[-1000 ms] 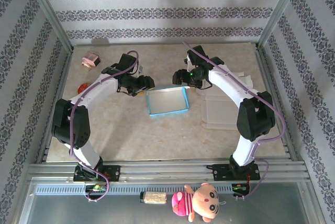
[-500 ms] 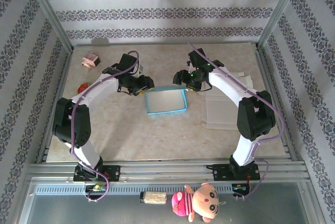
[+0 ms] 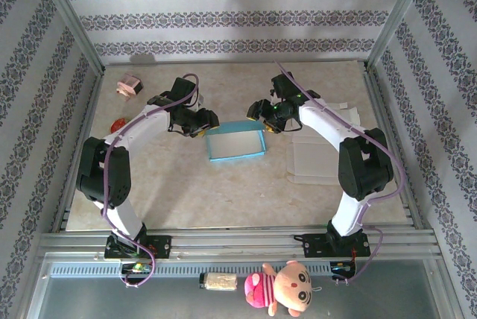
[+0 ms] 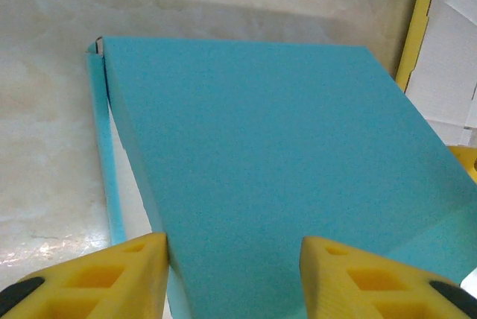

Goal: Fold the paper box

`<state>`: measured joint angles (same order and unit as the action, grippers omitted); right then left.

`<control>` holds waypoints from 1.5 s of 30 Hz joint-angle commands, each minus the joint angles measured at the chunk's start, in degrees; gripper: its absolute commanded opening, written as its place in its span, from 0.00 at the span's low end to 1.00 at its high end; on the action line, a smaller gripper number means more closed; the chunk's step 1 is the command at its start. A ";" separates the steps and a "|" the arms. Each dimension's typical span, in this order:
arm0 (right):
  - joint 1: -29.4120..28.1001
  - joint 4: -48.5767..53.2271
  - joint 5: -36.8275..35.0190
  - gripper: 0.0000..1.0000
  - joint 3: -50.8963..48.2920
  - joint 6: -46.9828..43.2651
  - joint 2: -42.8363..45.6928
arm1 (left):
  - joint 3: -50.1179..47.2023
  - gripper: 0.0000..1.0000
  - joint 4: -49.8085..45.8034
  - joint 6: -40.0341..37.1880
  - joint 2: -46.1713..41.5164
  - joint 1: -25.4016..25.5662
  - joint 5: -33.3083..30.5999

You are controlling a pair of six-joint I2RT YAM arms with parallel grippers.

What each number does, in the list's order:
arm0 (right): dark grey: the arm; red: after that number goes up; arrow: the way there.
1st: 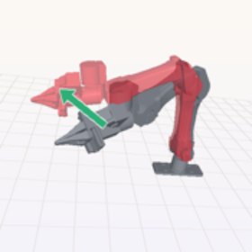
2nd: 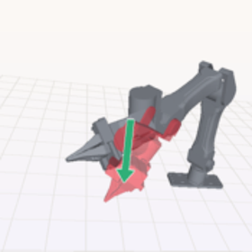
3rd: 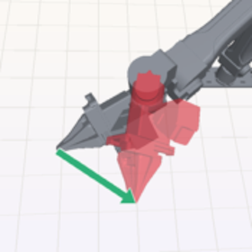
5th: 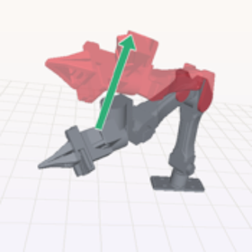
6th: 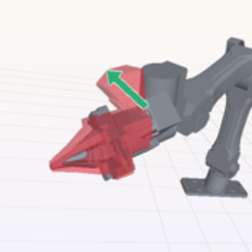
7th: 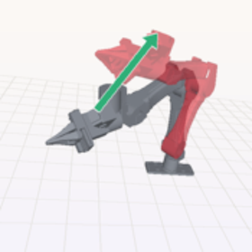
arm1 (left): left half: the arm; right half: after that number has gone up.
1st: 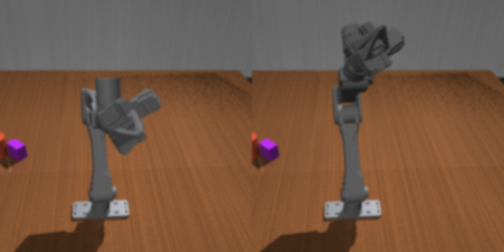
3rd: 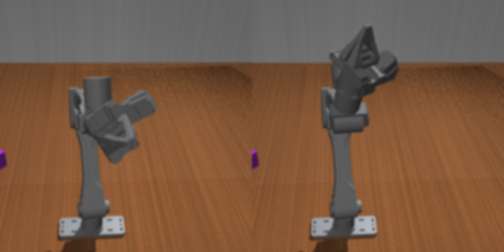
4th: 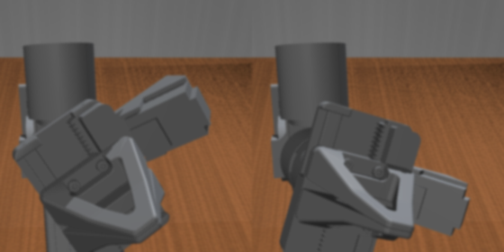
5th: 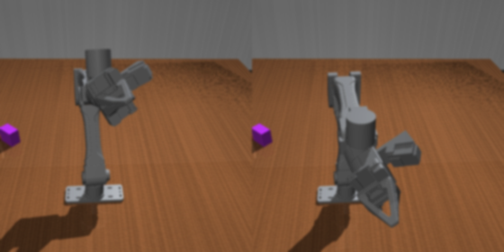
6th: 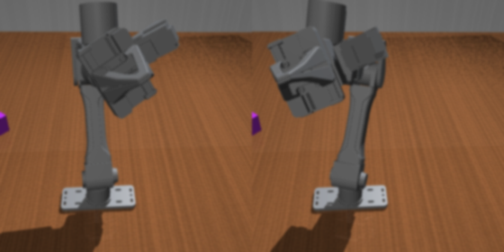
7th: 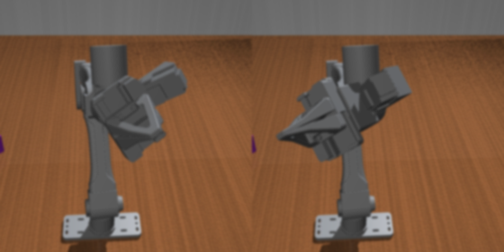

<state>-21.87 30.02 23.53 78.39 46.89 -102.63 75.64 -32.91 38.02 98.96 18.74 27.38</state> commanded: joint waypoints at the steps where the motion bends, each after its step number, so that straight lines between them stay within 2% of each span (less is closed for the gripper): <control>1: -0.84 -3.99 5.71 0.67 -1.46 4.11 2.66 | -0.14 0.48 3.48 0.70 0.53 1.11 2.61; 14: 0.08 -3.10 6.28 0.67 1.15 5.26 3.47 | 1.03 0.49 3.73 1.42 -0.80 1.12 1.79; 24: 1.78 -4.40 8.44 0.68 3.96 10.24 1.85 | 2.38 0.49 4.04 2.73 -1.74 1.09 2.29; 31: 2.52 -4.26 7.83 0.69 4.93 8.82 0.43 | 3.11 0.58 4.82 3.47 -1.66 0.54 1.78; 34: 2.37 -1.49 2.55 0.72 5.11 0.95 1.87 | 3.26 0.63 4.50 2.99 -2.13 0.09 0.29; 39: 2.59 4.38 -8.71 0.88 6.18 -23.82 5.14 | 3.31 0.73 1.65 -1.84 -5.00 -0.06 -6.40; 42: 3.98 2.30 -4.75 0.93 3.90 -33.52 7.97 | 2.32 0.76 1.10 -5.04 -7.27 -0.15 -10.19; 45: 4.95 1.53 -0.46 0.93 2.81 -39.02 10.40 | 1.22 0.77 0.92 -8.29 -9.98 -0.19 -13.29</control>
<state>-17.98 31.92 20.47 82.17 20.56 -96.33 77.25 -31.24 34.83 92.40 18.72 19.14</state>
